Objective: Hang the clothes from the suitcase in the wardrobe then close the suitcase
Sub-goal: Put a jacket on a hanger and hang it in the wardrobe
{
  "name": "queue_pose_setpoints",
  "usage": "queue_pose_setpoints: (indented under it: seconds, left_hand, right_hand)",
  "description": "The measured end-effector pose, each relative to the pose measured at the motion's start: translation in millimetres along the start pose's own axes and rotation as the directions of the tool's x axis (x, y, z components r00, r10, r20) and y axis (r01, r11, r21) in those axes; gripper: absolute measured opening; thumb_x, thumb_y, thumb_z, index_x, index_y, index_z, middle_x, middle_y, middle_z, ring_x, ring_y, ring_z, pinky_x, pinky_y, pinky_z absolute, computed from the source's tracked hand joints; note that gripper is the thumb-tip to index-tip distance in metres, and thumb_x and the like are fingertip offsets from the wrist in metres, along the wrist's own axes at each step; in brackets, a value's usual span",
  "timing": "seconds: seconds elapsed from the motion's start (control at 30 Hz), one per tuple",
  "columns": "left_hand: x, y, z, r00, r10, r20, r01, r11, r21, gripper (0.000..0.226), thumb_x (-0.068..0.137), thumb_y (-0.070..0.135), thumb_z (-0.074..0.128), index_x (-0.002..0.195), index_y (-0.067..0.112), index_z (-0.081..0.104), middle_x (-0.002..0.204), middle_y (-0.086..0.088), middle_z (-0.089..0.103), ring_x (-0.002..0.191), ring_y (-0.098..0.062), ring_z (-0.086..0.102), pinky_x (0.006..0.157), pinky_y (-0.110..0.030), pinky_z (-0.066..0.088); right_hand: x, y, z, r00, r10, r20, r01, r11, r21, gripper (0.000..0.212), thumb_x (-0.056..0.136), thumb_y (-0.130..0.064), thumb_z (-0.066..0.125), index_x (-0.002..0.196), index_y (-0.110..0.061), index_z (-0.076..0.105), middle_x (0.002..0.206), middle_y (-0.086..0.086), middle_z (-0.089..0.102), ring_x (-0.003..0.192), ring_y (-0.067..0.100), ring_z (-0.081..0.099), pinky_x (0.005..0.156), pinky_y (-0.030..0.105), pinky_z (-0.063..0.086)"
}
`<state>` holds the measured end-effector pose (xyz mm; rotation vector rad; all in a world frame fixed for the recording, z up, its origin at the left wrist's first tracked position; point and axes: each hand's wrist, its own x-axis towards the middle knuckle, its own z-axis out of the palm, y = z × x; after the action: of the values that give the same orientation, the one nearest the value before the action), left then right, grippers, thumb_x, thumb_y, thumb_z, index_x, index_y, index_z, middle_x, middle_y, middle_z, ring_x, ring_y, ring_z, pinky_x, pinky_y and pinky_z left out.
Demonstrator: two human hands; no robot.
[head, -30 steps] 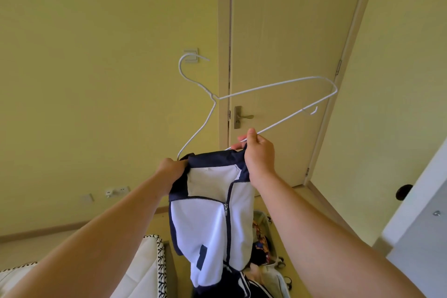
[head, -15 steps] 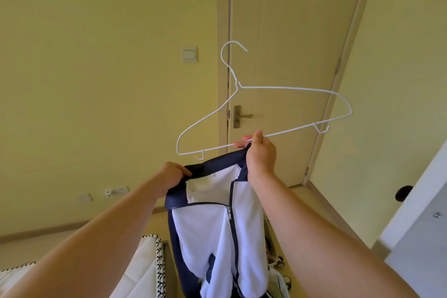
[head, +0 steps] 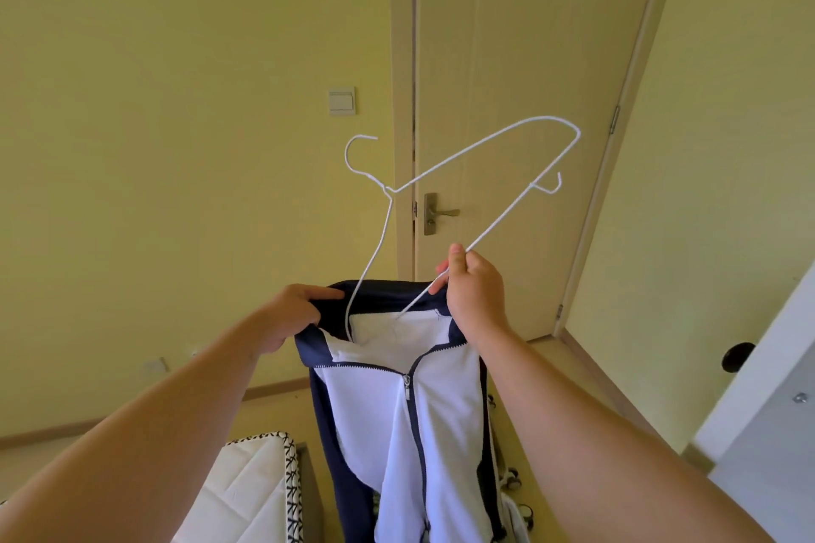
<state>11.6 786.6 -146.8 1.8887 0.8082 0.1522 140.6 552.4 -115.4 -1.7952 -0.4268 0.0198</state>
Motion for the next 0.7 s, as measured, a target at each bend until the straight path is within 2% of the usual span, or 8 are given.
queue_pose_setpoints:
  seconds: [0.1, 0.27, 0.37, 0.43, 0.47, 0.53, 0.57, 0.7]
  left_hand:
    - [-5, 21, 8, 0.997, 0.021, -0.068, -0.026, 0.997, -0.066, 0.069, 0.080, -0.016, 0.035, 0.111, 0.031, 0.075, 0.116, -0.007, 0.067, 0.100, -0.025, 0.064, 0.089, -0.033, 0.056]
    - [-16, 59, 25, 0.977, 0.080, -0.196, -0.121, 0.970, -0.211, 0.076, 0.077, -0.016, 0.025, 0.095, 0.039, 0.075, 0.101, -0.005, 0.069, 0.090, -0.024, 0.067, 0.087, -0.038, 0.059]
    - [-20, 74, 36, 0.971, 0.087, -0.222, -0.146, 0.953, -0.266, 0.066, 0.076, -0.014, 0.034, 0.098, 0.031, 0.076, 0.102, -0.006, 0.069, 0.088, -0.022, 0.065, 0.082, -0.033, 0.056]
    - [-22, 80, 39, 0.973, 0.069, -0.222, -0.139, 0.937, -0.320, 0.036, 0.085, 0.003, 0.052, 0.097, 0.024, 0.078, 0.099, -0.006, 0.070, 0.091, -0.025, 0.065, 0.087, -0.034, 0.054]
    - [-23, 82, 38, 0.976, 0.067, -0.207, -0.137, 0.929, -0.343, 0.023, 0.090, 0.026, 0.058, 0.095, 0.022, 0.080, 0.100, -0.006, 0.071, 0.095, -0.025, 0.066, 0.093, -0.038, 0.052]
    - [-19, 84, 39, 0.981, 0.094, -0.168, -0.147, 0.929, -0.338, 0.065, 0.087, 0.075, 0.043, 0.086, 0.022, 0.081, 0.103, -0.002, 0.071, 0.100, -0.022, 0.064, 0.096, -0.042, 0.046]
    - [-15, 84, 41, 0.978, 0.101, -0.181, -0.158, 0.928, -0.339, 0.080, 0.084, 0.085, 0.033, 0.081, 0.020, 0.080, 0.103, 0.000, 0.069, 0.100, -0.021, 0.061, 0.095, -0.042, 0.043]
    - [-7, 88, 43, 0.950, 0.013, -0.312, -0.137, 0.915, -0.380, 0.065, 0.096, 0.071, 0.036, 0.073, 0.014, 0.059, 0.082, 0.000, 0.055, 0.078, -0.021, 0.051, 0.074, -0.035, 0.038]
  right_hand:
    - [-2, -1, 2, 0.999, -0.005, 0.050, 0.006, 1.000, -0.017, 0.052, 0.108, -0.041, 0.031, 0.083, -0.013, 0.066, 0.065, -0.002, 0.073, 0.081, 0.009, 0.064, 0.086, 0.033, 0.050]
    - [-9, -1, 8, 0.974, -0.004, 0.225, 0.019, 0.998, -0.066, 0.046, 0.108, -0.041, 0.032, 0.085, -0.019, 0.065, 0.070, -0.005, 0.074, 0.079, 0.012, 0.065, 0.086, 0.040, 0.055]
    - [-13, -3, 11, 0.968, -0.014, 0.250, 0.036, 0.996, -0.085, 0.044, 0.108, -0.039, 0.034, 0.086, -0.019, 0.066, 0.071, -0.004, 0.075, 0.079, 0.011, 0.063, 0.085, 0.039, 0.053]
    - [-13, -3, 12, 0.961, -0.007, 0.277, 0.034, 0.995, -0.093, 0.043, 0.108, -0.039, 0.034, 0.086, -0.020, 0.067, 0.073, -0.005, 0.075, 0.078, 0.011, 0.063, 0.084, 0.037, 0.053]
    - [-13, -3, 12, 0.954, -0.009, 0.300, 0.042, 0.993, -0.106, 0.043, 0.108, -0.039, 0.035, 0.086, -0.020, 0.067, 0.073, -0.006, 0.075, 0.076, 0.011, 0.063, 0.084, 0.036, 0.052]
    - [-12, -2, 11, 0.940, -0.006, 0.342, 0.055, 0.990, -0.132, 0.043, 0.108, -0.041, 0.035, 0.088, -0.021, 0.067, 0.074, -0.009, 0.075, 0.072, 0.009, 0.061, 0.083, 0.036, 0.052]
    - [-13, -2, 11, 0.935, -0.005, 0.354, 0.055, 0.990, -0.131, 0.042, 0.108, -0.042, 0.035, 0.089, -0.022, 0.067, 0.075, -0.010, 0.075, 0.070, 0.007, 0.060, 0.082, 0.035, 0.052]
    - [-15, -2, 7, 0.926, -0.033, 0.375, 0.080, 0.991, -0.111, 0.020, 0.099, -0.040, 0.055, 0.095, -0.026, 0.068, 0.078, -0.008, 0.075, 0.057, -0.001, 0.059, 0.068, 0.032, 0.053]
